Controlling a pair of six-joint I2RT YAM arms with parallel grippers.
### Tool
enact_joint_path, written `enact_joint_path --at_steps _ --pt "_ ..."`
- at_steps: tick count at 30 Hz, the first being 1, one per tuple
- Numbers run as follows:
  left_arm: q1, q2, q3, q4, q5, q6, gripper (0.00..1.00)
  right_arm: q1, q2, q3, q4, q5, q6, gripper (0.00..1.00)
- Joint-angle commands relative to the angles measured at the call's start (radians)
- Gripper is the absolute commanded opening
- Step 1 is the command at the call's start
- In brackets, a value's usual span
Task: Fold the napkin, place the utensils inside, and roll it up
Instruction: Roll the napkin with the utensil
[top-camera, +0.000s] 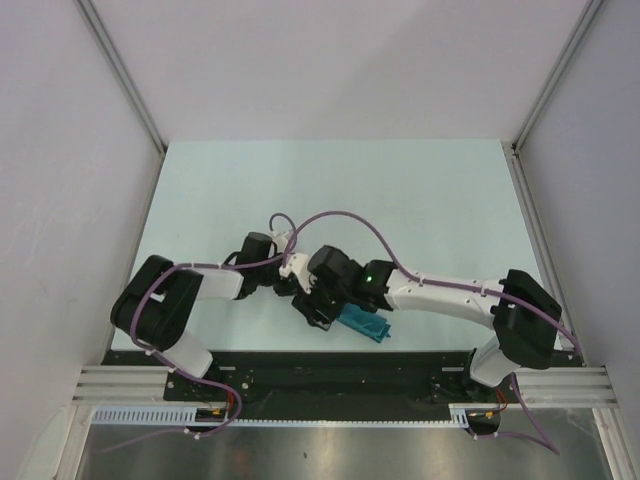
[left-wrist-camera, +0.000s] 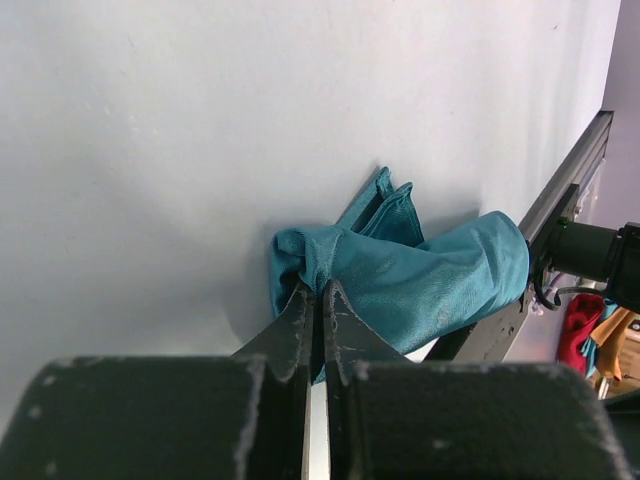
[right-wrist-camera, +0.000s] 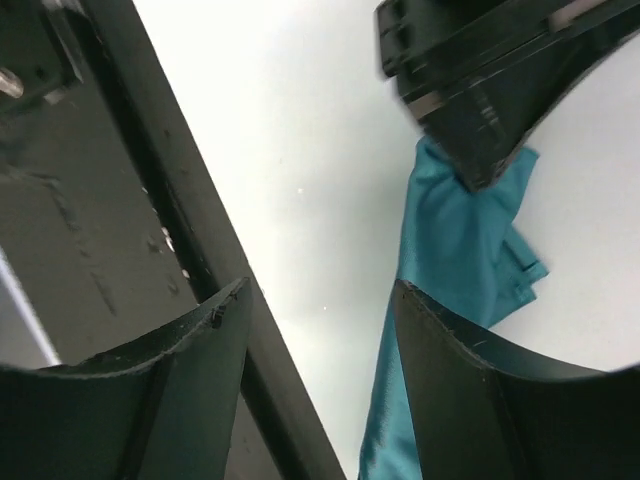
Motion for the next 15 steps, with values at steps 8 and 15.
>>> enact_joint_path --at_steps 8,15 --pt "-0.005 0.043 0.043 -0.039 -0.009 -0.008 0.03 0.101 0.091 -0.043 0.054 0.381 -0.067 0.63" --pt "-0.005 0.046 0.059 -0.051 -0.007 -0.004 0.03 0.100 0.136 -0.069 0.068 0.411 -0.095 0.63"
